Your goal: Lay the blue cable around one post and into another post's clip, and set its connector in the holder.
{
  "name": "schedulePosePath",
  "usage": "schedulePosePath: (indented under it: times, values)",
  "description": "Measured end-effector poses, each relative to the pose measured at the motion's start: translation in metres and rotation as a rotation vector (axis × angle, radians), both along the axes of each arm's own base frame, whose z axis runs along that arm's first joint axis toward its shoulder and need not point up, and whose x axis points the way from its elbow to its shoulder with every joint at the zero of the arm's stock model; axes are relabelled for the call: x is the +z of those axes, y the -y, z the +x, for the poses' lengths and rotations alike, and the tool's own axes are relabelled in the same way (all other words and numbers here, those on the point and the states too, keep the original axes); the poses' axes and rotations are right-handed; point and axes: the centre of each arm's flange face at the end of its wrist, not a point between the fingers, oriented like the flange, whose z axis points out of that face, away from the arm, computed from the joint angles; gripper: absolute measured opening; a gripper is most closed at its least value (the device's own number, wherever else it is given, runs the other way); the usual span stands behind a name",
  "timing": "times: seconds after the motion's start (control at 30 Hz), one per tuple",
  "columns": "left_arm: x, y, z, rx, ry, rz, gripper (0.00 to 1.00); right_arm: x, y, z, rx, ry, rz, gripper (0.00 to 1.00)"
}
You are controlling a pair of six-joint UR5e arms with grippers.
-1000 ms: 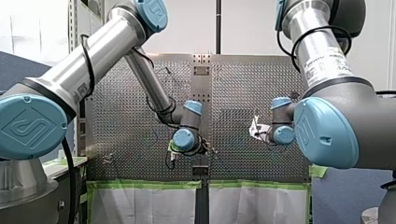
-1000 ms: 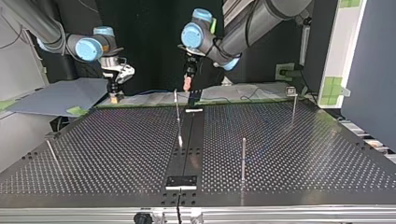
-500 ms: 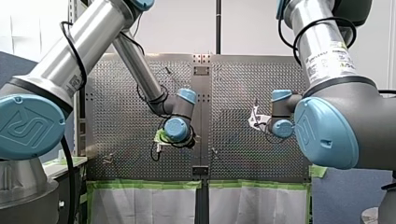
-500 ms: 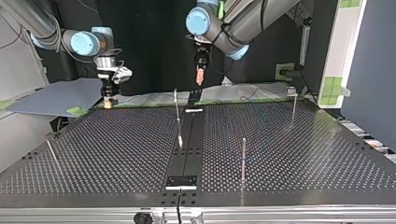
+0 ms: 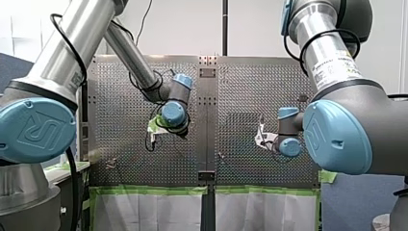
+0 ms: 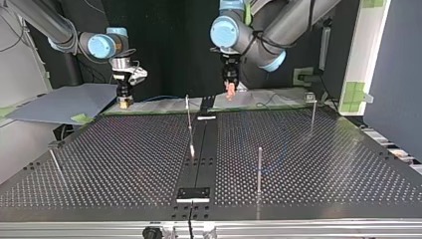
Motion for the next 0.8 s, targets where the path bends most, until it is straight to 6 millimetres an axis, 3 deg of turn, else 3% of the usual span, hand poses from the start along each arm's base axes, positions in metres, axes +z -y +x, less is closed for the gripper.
schedulePosePath:
  times: [0.23, 0.4, 0.8]
  values:
    - [0.032, -0.031, 0.014, 0.081, 0.001, -0.032, 1.00, -0.001, 0.000, 0.000, 0.001, 0.000, 0.001, 0.00]
    - [0.058, -0.042, 0.018, 0.117, 0.022, -0.047, 1.00, -0.001, 0.000, 0.001, 0.001, 0.000, 0.000, 0.00]
    - [0.165, -0.053, 0.031, 0.214, 0.159, -0.107, 1.00, -0.001, 0.000, 0.001, 0.003, 0.002, -0.004, 0.00]
